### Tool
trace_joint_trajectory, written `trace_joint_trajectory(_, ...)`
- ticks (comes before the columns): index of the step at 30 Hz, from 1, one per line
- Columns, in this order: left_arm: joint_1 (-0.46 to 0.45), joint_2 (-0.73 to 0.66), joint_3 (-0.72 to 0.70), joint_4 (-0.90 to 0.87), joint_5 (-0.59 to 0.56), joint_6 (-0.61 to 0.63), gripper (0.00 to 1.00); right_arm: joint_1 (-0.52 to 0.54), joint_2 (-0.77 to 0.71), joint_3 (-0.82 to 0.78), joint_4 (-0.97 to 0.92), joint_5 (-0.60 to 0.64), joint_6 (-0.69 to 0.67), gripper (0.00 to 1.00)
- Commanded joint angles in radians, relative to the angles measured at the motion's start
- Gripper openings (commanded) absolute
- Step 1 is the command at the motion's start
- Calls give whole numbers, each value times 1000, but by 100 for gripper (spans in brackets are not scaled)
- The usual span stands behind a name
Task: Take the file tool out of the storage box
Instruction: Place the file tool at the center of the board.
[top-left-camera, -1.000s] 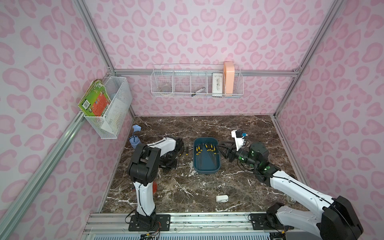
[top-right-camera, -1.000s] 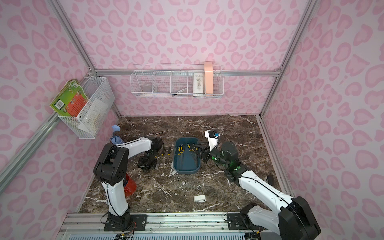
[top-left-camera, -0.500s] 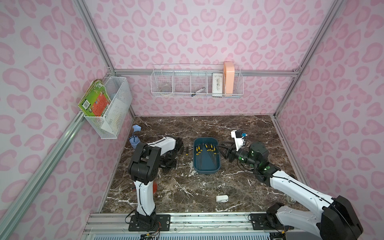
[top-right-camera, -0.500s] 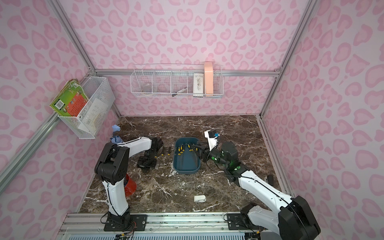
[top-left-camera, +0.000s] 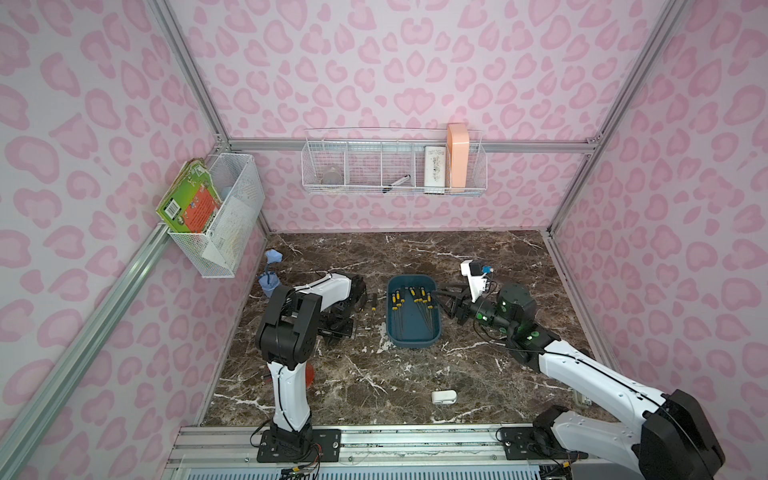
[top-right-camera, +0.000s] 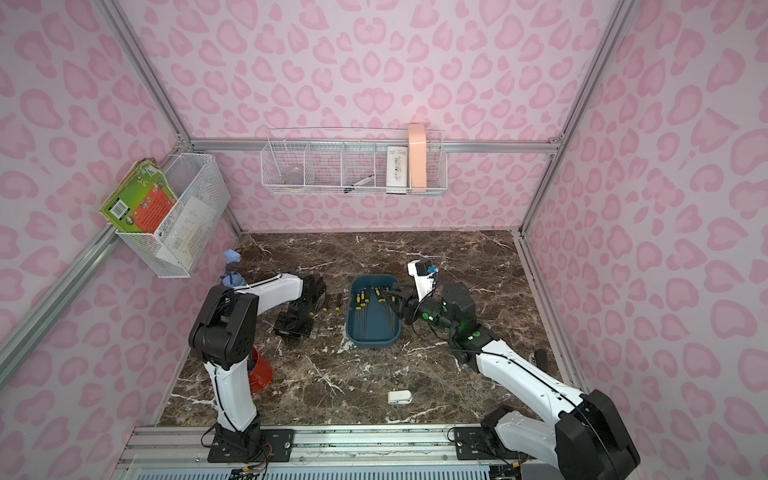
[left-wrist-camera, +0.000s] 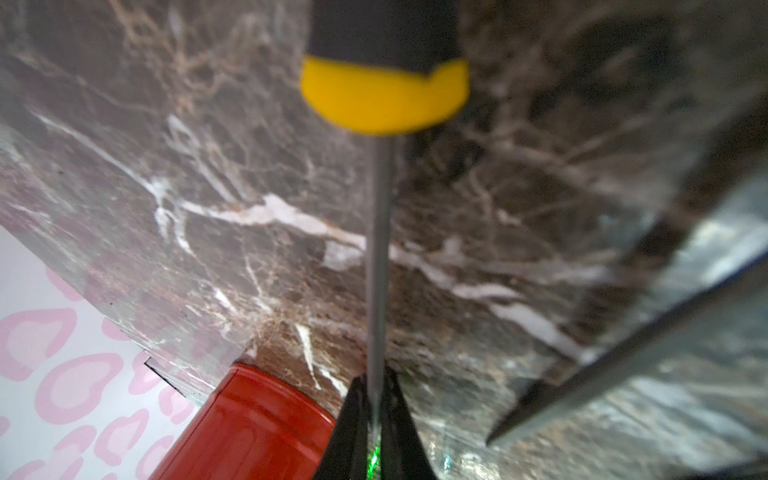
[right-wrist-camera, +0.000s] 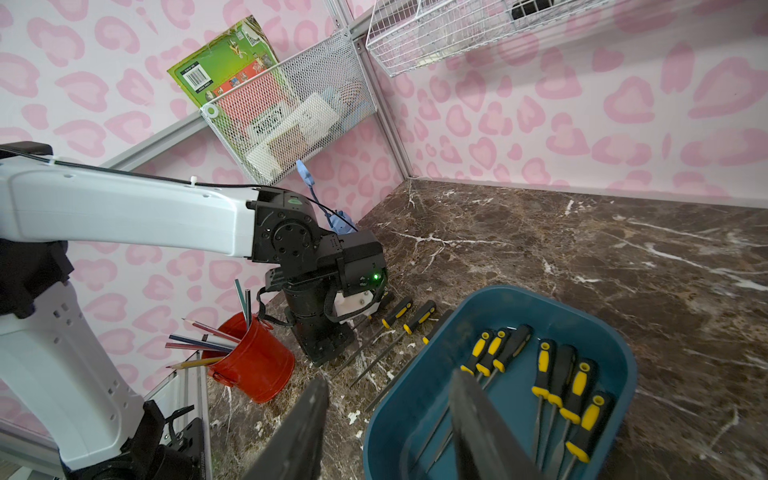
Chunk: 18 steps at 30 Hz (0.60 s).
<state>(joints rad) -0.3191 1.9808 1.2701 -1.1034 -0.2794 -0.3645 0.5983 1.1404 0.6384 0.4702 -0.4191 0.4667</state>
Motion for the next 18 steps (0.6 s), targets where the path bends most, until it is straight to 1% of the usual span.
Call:
trace_joint_trajectory(1,-2,-7,-3,20,28,1,15,0,2,8,18,-4,-8,48)
trace_joint_trajectory(12,-15,-22,-12,19,30,-7,20,1,7,9,21,-12,-4,48)
trace_joint_trajectory(15,-21,-49,-21,12,10,-26,25,0,12,9,19,-9,-8,48)
trace_joint_trajectory(16,-21,-64,-26,3,-3,-42,31,-1,17,10,19,-9,-8,48)
trace_joint_trajectory(17,-23,-81,-30,0,-11,-51,35,0,23,11,18,-9,-9,48)
trace_joint_trajectory(18,-24,-97,-35,-5,-20,-61,36,0,29,14,15,-7,-9,48)
